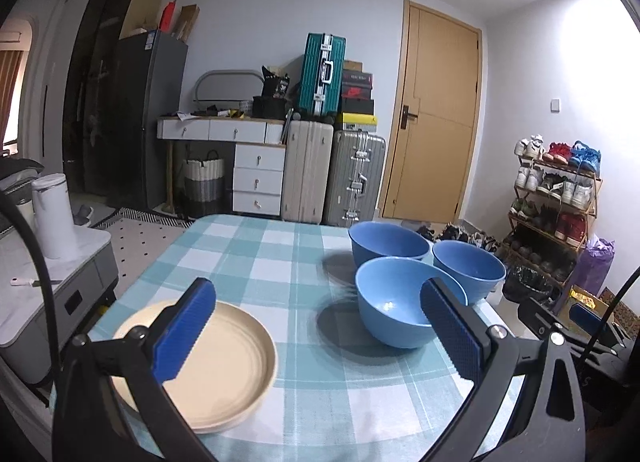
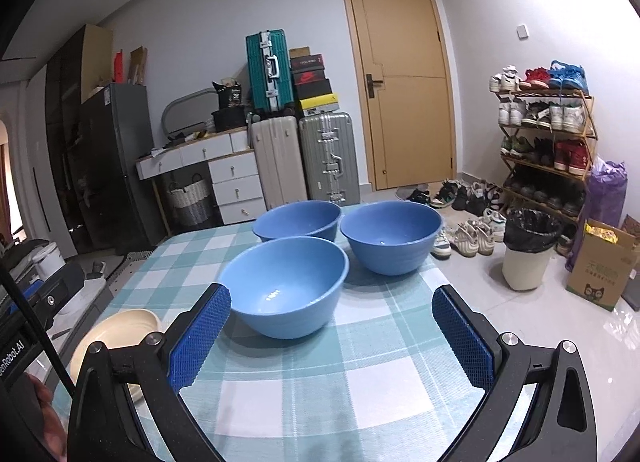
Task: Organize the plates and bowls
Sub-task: 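Lift both grippers away from the plates and move toward the blue bowls, then close the right gripper on the rim of a light-blue bowl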
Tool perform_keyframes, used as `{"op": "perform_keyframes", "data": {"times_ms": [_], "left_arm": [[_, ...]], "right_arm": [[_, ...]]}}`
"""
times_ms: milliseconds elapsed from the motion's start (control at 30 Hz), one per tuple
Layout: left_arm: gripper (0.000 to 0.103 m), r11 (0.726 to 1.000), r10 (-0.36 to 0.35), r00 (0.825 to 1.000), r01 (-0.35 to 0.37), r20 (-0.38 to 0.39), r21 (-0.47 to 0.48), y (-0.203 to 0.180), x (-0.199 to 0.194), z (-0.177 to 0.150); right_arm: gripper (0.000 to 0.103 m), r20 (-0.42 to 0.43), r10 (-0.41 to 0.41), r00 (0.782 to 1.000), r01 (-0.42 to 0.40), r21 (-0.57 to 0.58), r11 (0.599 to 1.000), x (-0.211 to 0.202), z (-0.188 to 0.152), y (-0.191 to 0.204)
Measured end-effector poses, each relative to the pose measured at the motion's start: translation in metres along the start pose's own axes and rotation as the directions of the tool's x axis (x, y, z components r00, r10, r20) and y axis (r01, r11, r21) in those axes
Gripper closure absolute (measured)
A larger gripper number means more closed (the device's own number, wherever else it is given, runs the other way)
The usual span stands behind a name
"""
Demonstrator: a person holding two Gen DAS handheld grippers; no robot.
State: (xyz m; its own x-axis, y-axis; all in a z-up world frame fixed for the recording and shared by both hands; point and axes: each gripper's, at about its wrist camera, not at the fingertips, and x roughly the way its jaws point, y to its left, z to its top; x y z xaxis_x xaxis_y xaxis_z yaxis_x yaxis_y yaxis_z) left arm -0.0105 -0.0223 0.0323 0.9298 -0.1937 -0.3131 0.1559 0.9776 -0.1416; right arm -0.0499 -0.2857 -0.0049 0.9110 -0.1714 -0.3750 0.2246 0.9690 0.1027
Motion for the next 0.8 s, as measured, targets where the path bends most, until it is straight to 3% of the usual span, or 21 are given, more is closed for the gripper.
{"op": "perform_keyframes", "data": {"times_ms": [133, 200, 367, 533, 800], "left_arm": [[0.0, 0.998, -0.021, 1.0, 0.022, -0.012, 0.057, -0.022, 0.004, -0.006], [0.0, 0.995, -0.023, 1.0, 0.025, -0.02, 0.093, -0.032, 0.007, -0.008], [0.0, 0.996, -0.048, 0.996, 0.054, -0.078, 0.069, -0.045, 0.019, -0.007], [0.0, 0.996, -0.061, 0.991, 0.068, -0.116, 0.063, -0.056, 0.036, 0.001], [0.0, 0.997, -0.005, 0.979, 0.022, -0.205, 0.078, -0.069, 0.094, 0.019]], "right_arm": [[0.001, -0.02, -0.102, 0.995, 0.101, -0.032, 0.994, 0.006, -0.003, -0.009], [0.001, -0.028, -0.106, 0.994, 0.106, -0.009, 0.994, 0.007, -0.003, -0.018], [0.001, -0.061, -0.056, 0.997, 0.061, 0.087, 0.994, 0.007, -0.003, -0.042], [0.001, -0.044, -0.049, 0.998, 0.05, 0.031, 0.998, 0.006, 0.0, -0.036], [0.001, -0.15, 0.133, 0.98, -0.116, 0.115, 0.987, 0.046, 0.011, -0.036]]}}
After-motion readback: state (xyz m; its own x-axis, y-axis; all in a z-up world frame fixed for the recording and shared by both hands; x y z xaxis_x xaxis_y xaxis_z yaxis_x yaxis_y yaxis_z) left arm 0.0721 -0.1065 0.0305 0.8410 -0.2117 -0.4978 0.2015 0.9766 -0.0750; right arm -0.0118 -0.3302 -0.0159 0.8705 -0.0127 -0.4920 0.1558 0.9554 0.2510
